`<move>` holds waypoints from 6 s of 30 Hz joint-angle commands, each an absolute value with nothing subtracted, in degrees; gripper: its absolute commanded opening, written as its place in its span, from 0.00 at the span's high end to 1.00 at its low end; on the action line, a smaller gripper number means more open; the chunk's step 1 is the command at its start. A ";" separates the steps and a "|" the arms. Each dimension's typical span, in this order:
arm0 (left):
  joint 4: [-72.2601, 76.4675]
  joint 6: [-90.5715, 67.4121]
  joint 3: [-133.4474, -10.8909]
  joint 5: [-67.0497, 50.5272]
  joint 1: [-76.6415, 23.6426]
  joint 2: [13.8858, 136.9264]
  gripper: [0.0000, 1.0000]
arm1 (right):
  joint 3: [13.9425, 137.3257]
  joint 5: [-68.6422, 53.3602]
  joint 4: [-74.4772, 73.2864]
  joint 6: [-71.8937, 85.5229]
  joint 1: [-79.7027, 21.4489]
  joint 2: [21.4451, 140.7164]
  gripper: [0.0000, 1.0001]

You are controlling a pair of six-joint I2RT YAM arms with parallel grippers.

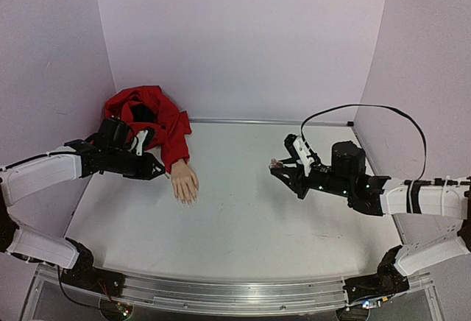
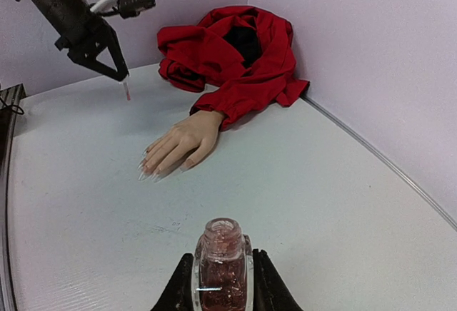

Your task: Paint the nails

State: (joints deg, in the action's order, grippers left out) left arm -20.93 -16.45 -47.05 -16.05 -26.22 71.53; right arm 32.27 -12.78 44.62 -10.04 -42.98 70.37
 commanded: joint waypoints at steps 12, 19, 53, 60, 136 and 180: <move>-22.93 -15.72 -69.10 -40.18 -32.67 71.52 1.00 | 45.88 -16.17 51.34 -5.26 -52.46 80.56 1.00; -22.85 -16.36 -72.38 -40.09 -38.03 72.55 1.00 | 49.06 -16.06 55.25 -5.03 -56.41 85.40 1.00; -24.08 -17.24 -72.68 -38.00 -41.84 74.11 1.00 | 53.43 -17.83 58.10 -6.06 -57.42 90.26 1.00; -24.30 -16.81 -72.95 -36.38 -41.92 73.48 1.00 | 53.01 -17.79 58.02 -6.07 -57.44 90.57 1.00; -42.62 -12.57 -79.23 -15.86 -46.93 82.30 1.00 | 64.34 9.85 66.46 -14.31 -61.44 101.51 1.00; -21.07 -15.92 -70.09 -27.40 -43.07 66.19 0.12 | 50.88 -9.98 59.96 -3.75 -51.82 84.07 1.00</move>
State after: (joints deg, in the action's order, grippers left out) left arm -33.78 -0.25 -72.25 -33.47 -43.16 66.26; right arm 51.51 -28.49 57.19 2.79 -49.08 84.71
